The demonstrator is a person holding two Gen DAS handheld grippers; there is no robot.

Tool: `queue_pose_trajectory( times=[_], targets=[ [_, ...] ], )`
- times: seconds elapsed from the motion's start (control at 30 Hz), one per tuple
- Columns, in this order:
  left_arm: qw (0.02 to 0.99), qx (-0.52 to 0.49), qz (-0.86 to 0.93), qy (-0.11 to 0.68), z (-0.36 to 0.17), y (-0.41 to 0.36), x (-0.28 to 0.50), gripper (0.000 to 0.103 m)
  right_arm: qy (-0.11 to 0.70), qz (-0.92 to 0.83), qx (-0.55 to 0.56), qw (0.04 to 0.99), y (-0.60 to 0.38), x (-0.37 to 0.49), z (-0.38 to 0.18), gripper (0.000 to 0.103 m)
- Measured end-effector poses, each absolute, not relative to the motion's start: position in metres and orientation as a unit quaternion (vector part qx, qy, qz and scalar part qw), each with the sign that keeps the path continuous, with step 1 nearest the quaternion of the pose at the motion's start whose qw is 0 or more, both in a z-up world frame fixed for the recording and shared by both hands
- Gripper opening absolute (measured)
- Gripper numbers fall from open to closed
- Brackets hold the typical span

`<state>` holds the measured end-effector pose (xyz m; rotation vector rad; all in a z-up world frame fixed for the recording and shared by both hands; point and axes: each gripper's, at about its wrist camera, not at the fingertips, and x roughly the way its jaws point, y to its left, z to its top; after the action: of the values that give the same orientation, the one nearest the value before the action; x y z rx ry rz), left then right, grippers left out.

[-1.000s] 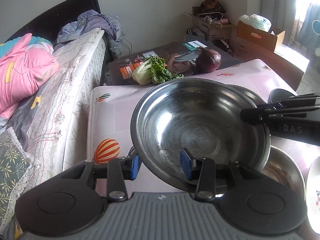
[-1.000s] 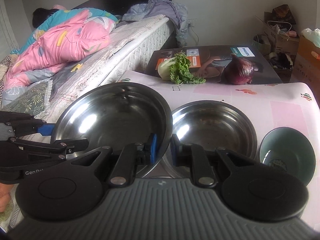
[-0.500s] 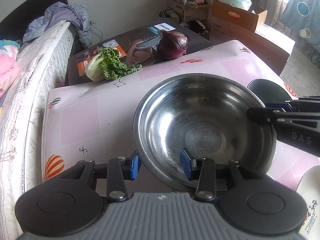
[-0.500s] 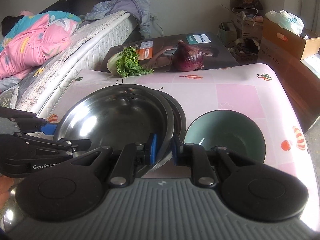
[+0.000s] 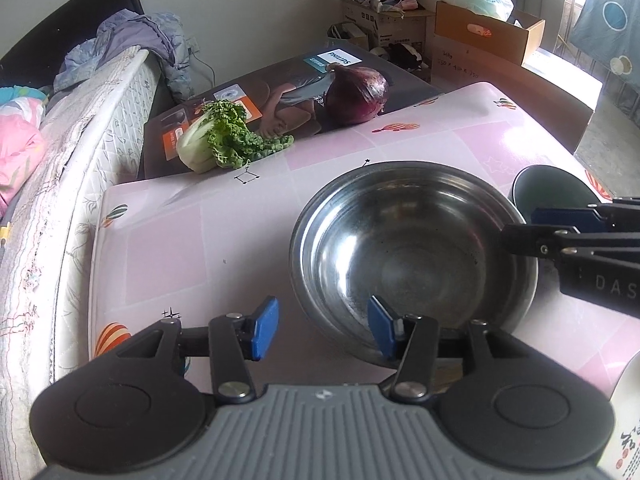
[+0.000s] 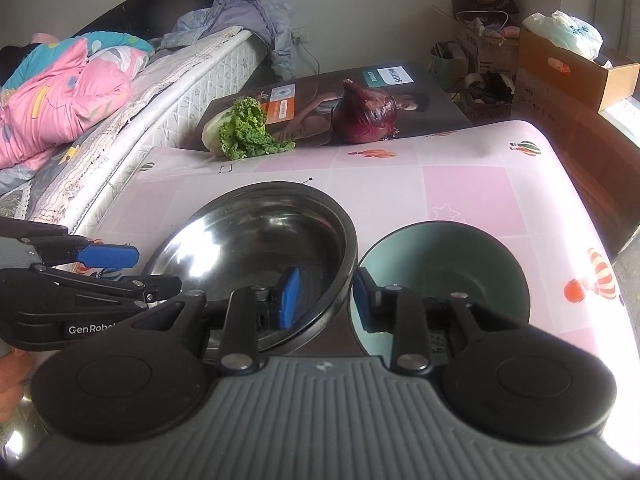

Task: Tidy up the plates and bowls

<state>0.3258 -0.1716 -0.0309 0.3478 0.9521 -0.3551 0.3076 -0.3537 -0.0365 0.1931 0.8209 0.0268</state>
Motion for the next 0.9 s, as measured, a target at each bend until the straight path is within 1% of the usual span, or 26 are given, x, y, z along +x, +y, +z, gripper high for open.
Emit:
queue_pose_trajectory(
  times=[0.07,0.13,0.17,0.27,0.33,0.4,0.43,0.57,0.67,0.73,0.9],
  targets=[
    [0.860,0.169,-0.168,0.451,-0.030,-0.171,0.324,0.052,0.399,0.012,0.097,0.912,-0.353,0.308,-0.037,0.034],
    [0.861,0.168,-0.167,0.450,-0.028,-0.168,0.322,0.053,0.400,0.009,0.103,0.911,-0.354,0.307,-0.038,0.042],
    [0.861,0.168,-0.168,0.449,-0.026,-0.167,0.320,0.054,0.399,0.009,0.105,0.911,-0.354,0.306,-0.038,0.042],
    [0.863,0.170,-0.167,0.444,-0.021,-0.165,0.314,0.060,0.393,0.008,0.114,0.912,-0.357,0.300,-0.033,0.046],
    [0.866,0.172,-0.167,0.439,-0.017,-0.163,0.309,0.063,0.388,0.008,0.117,0.914,-0.359,0.293,-0.028,0.050],
    [0.868,0.174,-0.172,0.432,-0.010,-0.161,0.301,0.069,0.384,0.008,0.119,0.916,-0.361,0.285,-0.022,0.053],
    [0.869,0.175,-0.173,0.428,-0.007,-0.161,0.297,0.070,0.381,0.009,0.119,0.917,-0.362,0.281,-0.019,0.055],
    [0.875,0.186,-0.180,0.410,0.007,-0.161,0.281,0.076,0.374,0.008,0.118,0.920,-0.366,0.258,-0.008,0.058],
    [0.879,0.195,-0.187,0.393,0.018,-0.163,0.268,0.080,0.372,0.003,0.120,0.920,-0.368,0.239,-0.001,0.063],
    [0.880,0.192,-0.193,0.388,0.024,-0.163,0.261,0.080,0.370,0.001,0.123,0.921,-0.369,0.228,0.002,0.066],
    [0.878,0.188,-0.216,0.383,0.034,-0.171,0.250,0.081,0.365,-0.009,0.123,0.923,-0.375,0.199,0.010,0.067]
  ],
)
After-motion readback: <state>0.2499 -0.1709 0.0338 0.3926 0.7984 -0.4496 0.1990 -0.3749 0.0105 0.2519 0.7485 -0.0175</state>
